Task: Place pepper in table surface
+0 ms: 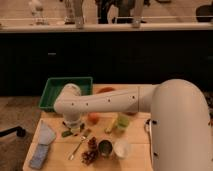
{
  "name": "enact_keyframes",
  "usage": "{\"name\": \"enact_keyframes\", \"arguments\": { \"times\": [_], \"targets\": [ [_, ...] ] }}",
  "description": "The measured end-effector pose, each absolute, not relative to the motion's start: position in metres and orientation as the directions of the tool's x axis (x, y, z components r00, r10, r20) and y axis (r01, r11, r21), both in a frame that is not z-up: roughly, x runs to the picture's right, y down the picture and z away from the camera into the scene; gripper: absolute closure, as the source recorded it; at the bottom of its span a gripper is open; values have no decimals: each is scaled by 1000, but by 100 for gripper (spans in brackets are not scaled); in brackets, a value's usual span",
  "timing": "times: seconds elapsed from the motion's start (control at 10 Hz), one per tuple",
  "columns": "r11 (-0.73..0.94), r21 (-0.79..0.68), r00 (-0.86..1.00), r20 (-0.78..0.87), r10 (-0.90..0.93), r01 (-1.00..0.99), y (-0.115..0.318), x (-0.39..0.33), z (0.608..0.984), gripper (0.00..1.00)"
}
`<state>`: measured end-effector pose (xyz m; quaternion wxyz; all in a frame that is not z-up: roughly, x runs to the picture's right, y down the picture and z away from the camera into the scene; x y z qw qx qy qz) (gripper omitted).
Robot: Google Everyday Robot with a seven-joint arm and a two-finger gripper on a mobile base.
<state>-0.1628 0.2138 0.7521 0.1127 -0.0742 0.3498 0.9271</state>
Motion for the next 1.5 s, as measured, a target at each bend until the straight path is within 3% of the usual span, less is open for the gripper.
{"name": "enact_keyframes", "arguments": {
  "times": [1.0,1.5],
  "targets": [
    [-710,632,-949,-243,199,-311,227,-170,743,100],
    [-567,629,-847,-405,345,-532,252,-216,757,100]
  ]
}}
